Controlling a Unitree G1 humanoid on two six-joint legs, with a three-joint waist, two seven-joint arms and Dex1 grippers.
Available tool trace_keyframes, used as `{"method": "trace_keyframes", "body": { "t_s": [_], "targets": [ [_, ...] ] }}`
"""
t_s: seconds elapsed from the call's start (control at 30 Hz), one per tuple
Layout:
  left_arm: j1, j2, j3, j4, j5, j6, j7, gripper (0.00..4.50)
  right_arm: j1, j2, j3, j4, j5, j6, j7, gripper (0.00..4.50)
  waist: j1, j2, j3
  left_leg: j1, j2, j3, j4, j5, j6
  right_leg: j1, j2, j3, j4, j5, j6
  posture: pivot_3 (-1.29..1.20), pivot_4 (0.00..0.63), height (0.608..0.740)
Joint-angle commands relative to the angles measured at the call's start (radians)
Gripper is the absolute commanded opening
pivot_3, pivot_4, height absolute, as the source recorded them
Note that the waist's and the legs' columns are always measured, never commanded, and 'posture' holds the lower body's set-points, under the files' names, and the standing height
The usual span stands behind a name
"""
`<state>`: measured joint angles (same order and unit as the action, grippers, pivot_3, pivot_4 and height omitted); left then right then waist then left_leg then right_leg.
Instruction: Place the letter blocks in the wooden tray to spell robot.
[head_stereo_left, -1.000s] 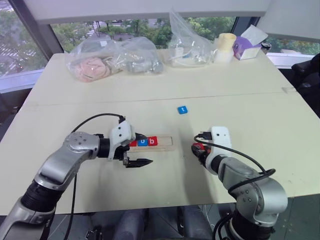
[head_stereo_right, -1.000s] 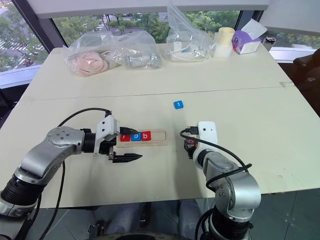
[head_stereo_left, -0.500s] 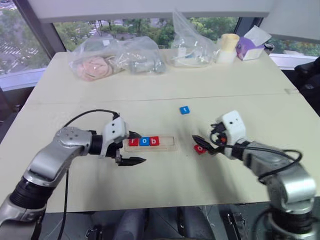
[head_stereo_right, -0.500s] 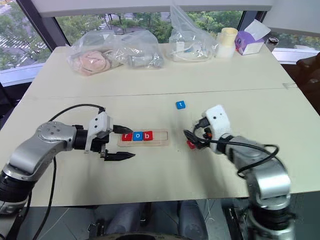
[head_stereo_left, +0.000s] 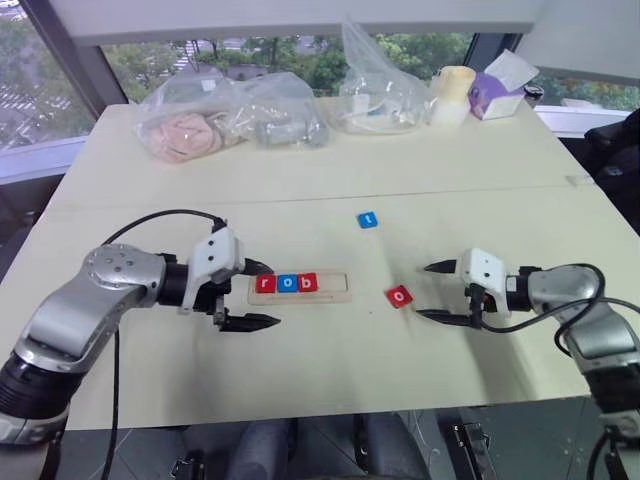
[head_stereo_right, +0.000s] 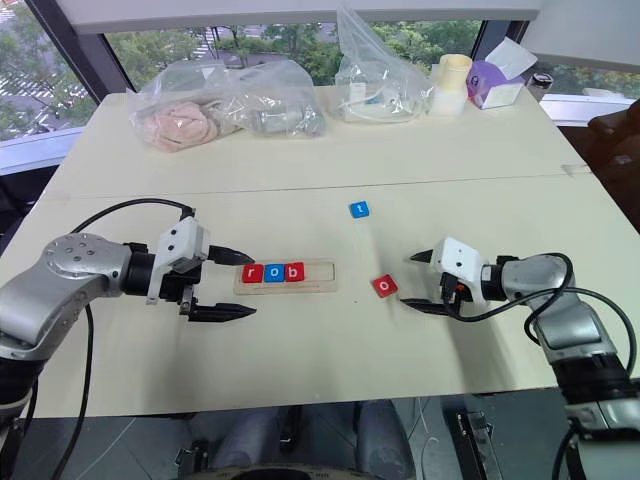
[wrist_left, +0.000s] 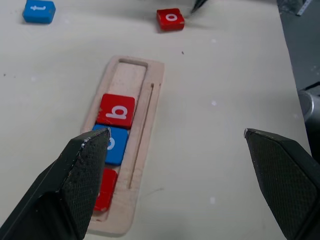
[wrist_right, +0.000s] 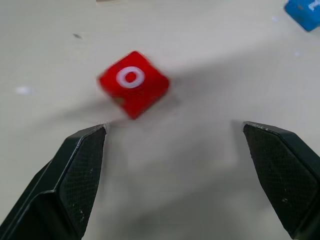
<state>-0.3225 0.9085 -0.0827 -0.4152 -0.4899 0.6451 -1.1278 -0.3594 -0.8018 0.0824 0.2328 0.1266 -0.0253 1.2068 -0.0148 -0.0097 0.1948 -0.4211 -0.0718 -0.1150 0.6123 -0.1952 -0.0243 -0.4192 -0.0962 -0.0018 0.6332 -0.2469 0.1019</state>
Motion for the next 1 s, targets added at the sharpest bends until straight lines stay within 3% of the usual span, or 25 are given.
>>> {"method": "trace_keyframes", "body": {
  "t_s": [0.03, 0.27, 0.53, 0.63, 0.8, 1.0],
  "targets": [
    [0.019, 0.009, 0.037, -0.041, -0.009, -0.001, 0.02, 4.5, -0.05, 0.031, 0.039, 0.086, -0.037, -0.103, 0.012, 4.47, 0.001, 0.0, 0.0, 0.0, 0.0, 0.0, 0.0, 0.0, 0.0, 0.0, 0.0, 0.0, 0.0, 0.0, 0.0, 0.0, 0.15, 0.74],
    [0.059, 0.018, 0.054, -0.036, 0.0, -0.023, 0.023, 4.5, -0.102, 0.05, 0.075, 0.177, -0.041, -0.19, 0.079, 4.47, 0.0, 0.0, 0.0, 0.006, 0.0, 0.0, 0.0, 0.0, 0.0, 0.006, 0.001, 0.001, 0.0, 0.0, -0.001, 0.0, 0.15, 0.74],
    [0.069, 0.007, 0.036, -0.018, 0.021, -0.053, 0.023, 4.5, -0.09, 0.073, 0.108, 0.112, -0.026, -0.188, 0.129, 4.47, 0.0, 0.0, 0.0, 0.011, 0.0, -0.001, -0.002, 0.0, 0.0, 0.011, 0.0, 0.001, -0.002, 0.0, -0.001, 0.0, 0.15, 0.74],
    [0.074, 0.005, 0.034, -0.011, 0.029, -0.066, 0.02, 4.5, -0.093, 0.08, 0.111, 0.124, -0.031, -0.203, 0.134, 3.68, 0.0, 0.0, 0.0, 0.011, 0.0, -0.001, -0.002, 0.0, 0.0, 0.011, 0.0, 0.001, -0.002, 0.0, -0.001, 0.0, 0.15, 0.74],
    [0.082, 0.002, 0.032, -0.005, 0.039, -0.08, 0.021, 4.5, -0.104, 0.091, 0.117, 0.135, -0.044, -0.213, 0.122, 1.18, -0.001, 0.0, 0.0, 0.012, 0.0, -0.001, -0.002, 0.0, 0.0, 0.011, 0.0, 0.001, -0.001, 0.0, -0.001, 0.0, 0.15, 0.74],
    [0.093, 0.01, 0.042, 0.014, 0.054, -0.101, 0.016, 4.5, -0.101, 0.082, 0.088, 0.02, 0.025, -0.048, 0.124, 1.11, 0.0, 0.0, 0.0, 0.012, 0.0, -0.001, -0.002, 0.0, 0.0, 0.011, 0.0, 0.001, -0.001, 0.0, -0.001, 0.0, 0.15, 0.74]
  ]
}}
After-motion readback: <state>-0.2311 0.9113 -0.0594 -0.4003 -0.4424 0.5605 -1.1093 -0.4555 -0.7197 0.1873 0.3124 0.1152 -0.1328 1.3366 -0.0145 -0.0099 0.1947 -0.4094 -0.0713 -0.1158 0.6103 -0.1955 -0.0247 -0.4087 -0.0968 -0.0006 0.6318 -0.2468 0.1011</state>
